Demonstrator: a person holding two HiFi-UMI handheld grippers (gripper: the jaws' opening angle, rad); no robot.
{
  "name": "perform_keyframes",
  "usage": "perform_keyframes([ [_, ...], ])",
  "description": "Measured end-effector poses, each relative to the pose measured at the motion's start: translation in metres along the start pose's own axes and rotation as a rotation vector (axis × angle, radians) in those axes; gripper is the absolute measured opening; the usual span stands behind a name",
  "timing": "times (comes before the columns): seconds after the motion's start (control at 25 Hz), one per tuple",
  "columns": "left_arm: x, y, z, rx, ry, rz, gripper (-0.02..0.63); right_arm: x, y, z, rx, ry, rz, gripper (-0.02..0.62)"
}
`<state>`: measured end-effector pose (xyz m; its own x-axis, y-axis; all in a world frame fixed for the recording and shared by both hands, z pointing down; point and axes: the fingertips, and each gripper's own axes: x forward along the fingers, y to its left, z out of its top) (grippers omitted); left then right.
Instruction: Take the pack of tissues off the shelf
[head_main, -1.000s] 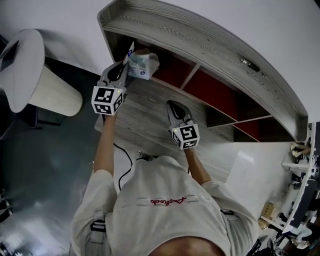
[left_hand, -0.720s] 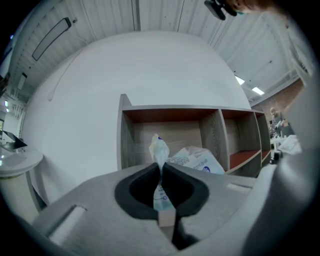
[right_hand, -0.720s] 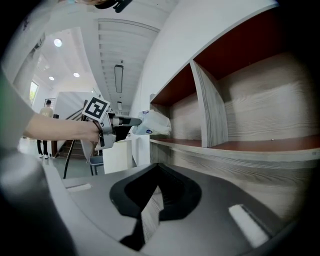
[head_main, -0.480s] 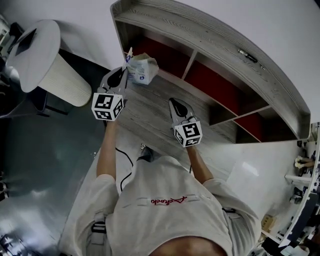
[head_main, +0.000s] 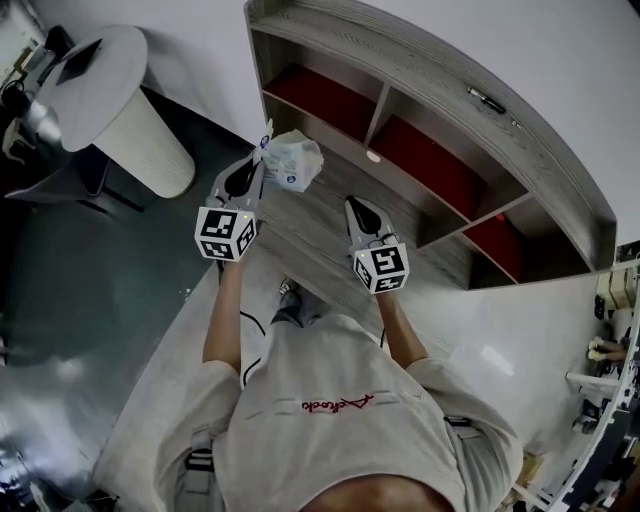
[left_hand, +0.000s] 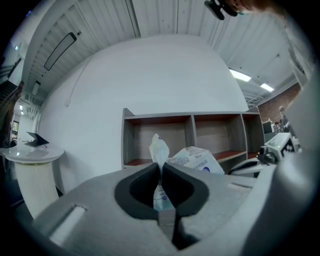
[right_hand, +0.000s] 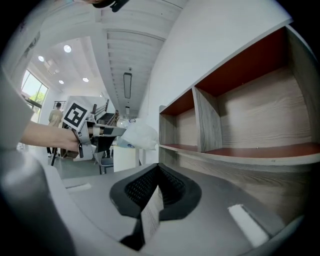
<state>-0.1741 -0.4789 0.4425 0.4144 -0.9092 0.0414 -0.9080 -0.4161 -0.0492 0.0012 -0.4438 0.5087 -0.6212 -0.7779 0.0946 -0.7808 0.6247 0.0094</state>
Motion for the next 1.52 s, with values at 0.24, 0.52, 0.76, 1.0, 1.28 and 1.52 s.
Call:
perform_keyframes([
  [0.24,-0.038,-0.018,-0.016,-0.021,0.012,0.037,0.012,-0.02,0.014,-0.005,0.003,-0.003,0.025,0.008],
  [0.52,-0.072,-0.033,-0.034,-0.056,0.027,0.069,0.012,-0.036,0.027,-0.013,0.0,0.006,0.04,0.007],
  [0.76,-0.095,-0.043,-0.048,-0.072,0.041,0.088,0.012,-0.046,0.037,-0.015,-0.009,0.003,0.045,0.006],
  [1.0,-0.11,-0.048,-0.057,-0.09,0.044,0.105,0.012,-0.054,0.047,-0.015,-0.016,0.004,0.058,0.006],
  [1.28,-0.12,-0.055,-0.06,-0.092,0.046,0.11,0.012,-0.06,0.054,-0.014,-0.02,-0.005,0.066,0.006],
  [1.52,-0.123,-0.056,-0.062,-0.097,0.051,0.118,0.012,-0.06,0.054,-0.011,-0.028,-0.011,0.071,0.006],
])
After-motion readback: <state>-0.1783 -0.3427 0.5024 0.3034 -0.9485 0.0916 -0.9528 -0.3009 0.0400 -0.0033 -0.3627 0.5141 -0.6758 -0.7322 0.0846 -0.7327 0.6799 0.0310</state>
